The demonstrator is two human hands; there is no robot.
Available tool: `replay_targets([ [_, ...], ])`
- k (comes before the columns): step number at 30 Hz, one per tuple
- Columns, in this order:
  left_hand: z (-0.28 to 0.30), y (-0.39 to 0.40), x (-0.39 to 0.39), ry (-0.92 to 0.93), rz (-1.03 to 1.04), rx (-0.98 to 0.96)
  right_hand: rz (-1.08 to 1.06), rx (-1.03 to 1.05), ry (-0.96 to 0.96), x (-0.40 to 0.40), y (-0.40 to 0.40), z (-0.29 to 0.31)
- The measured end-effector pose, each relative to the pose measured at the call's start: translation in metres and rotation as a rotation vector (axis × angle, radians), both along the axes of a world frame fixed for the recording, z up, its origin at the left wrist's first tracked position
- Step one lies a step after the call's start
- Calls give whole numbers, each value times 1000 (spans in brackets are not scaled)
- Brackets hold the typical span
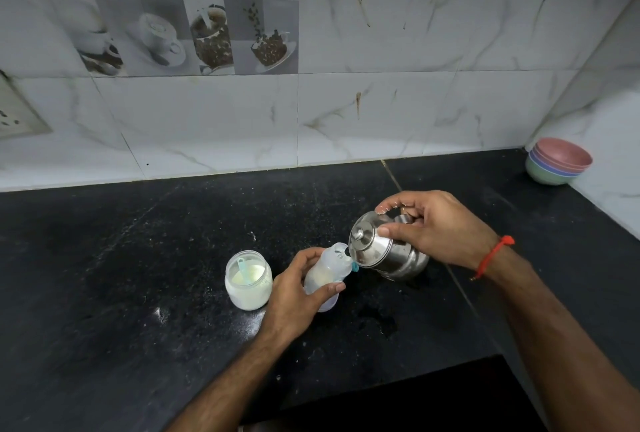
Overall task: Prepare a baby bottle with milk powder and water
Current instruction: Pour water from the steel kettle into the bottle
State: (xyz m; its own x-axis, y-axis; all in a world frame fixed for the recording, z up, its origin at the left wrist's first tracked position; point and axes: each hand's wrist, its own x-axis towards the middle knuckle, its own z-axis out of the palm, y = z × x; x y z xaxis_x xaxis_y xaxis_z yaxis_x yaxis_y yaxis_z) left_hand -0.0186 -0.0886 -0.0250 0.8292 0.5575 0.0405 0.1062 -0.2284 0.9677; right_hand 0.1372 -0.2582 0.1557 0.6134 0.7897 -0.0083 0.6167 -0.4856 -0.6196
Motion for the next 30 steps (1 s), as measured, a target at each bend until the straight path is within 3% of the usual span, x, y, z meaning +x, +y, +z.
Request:
replay_targets([
  [30, -11, 2, 1, 20, -26, -7, 37, -88, -149, 1, 5, 16],
])
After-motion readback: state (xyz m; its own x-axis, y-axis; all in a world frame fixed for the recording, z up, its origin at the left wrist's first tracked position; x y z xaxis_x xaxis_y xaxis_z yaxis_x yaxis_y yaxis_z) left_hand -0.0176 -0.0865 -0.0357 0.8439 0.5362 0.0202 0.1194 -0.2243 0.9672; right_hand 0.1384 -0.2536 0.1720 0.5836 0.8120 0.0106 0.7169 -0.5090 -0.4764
